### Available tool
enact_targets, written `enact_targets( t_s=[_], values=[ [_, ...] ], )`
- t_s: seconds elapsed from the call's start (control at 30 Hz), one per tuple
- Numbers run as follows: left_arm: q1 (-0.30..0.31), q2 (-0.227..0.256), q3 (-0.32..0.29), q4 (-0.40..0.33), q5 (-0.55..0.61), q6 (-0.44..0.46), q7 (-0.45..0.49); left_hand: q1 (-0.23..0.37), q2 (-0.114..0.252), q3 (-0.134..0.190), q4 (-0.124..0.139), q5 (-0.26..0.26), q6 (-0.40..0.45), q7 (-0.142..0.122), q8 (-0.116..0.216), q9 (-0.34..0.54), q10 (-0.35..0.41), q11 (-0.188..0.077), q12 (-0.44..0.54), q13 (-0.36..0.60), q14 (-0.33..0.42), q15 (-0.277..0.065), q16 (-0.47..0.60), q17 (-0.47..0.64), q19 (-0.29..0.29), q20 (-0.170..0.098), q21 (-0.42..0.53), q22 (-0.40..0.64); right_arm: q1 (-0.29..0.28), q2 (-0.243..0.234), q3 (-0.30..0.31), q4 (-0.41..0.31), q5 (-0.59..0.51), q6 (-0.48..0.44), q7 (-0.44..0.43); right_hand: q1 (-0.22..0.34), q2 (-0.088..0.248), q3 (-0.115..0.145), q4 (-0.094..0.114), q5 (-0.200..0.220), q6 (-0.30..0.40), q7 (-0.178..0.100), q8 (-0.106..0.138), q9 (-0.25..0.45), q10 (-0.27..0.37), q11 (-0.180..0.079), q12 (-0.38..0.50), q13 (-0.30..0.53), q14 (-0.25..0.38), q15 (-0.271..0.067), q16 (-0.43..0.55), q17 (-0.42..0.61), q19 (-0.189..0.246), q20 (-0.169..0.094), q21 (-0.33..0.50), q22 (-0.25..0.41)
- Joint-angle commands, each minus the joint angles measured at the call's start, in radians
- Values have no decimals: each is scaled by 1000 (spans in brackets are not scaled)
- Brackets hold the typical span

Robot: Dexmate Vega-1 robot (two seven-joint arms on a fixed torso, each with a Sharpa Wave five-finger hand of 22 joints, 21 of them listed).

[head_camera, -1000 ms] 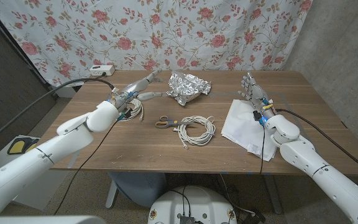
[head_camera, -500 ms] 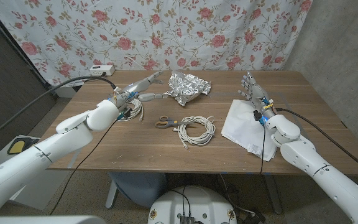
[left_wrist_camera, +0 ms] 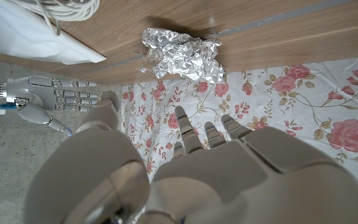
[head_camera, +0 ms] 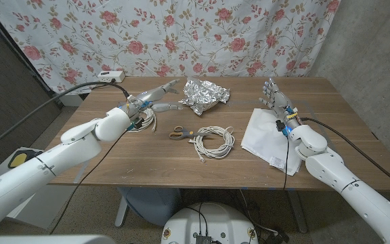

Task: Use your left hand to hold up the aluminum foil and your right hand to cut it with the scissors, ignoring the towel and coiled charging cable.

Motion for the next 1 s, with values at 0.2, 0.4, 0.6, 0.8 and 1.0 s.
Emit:
enact_targets(
  t_s=[0.2,0.4,0.6,0.8,1.0],
  values=[
    [-7,26,11,-45,24,43,-53,25,4,11,-1,1,-109,20,5,1,6,-7,0,5,-1,-6,5,2,5,3,1,2,8,-15,-19,-5,-42,-1,1,14,1,3,-8,-1,-1,-2,3,5,2,2,4,5,-10,-3,3,3,-4,-2,5,4],
    [-4,38,17,-58,39,58,-70,32,7,13,-1,2,-114,17,4,1,-1,-6,-4,7,-1,-5,4,2,7,4,2,2,2,-21,-17,-9,-51,10,0,22,6,8,-13,-2,-5,-8,2,5,0,-3,3,4,-15,-4,1,2,-6,-2,4,4],
    [-5,40,24,-72,57,66,-74,73,46,38,-3,19,-120,15,5,1,-2,-8,-6,12,-2,-3,4,2,9,6,2,2,-4,-26,-11,-15,-49,9,-2,27,7,10,-17,-2,-6,-8,2,5,0,-2,3,4,-16,-5,1,2,-9,-2,3,4],
    [-11,61,37,-115,149,100,-75,82,41,37,-5,19,-120,11,6,1,6,-9,-5,14,0,-5,5,1,11,9,2,2,-8,-25,-8,-16,-46,14,-2,30,7,12,-19,-3,-7,-7,2,5,0,-4,3,4,-17,-6,1,1,-9,-3,4,4],
    [-12,56,44,-113,158,93,-88,83,34,34,-5,18,-120,9,7,1,8,-15,-5,15,1,-7,5,1,12,8,2,2,-11,-23,-5,-8,-42,17,-2,33,7,14,-22,-4,-6,-7,2,5,0,-3,3,4,-18,-5,1,1,-9,-3,4,4]
  ],
)
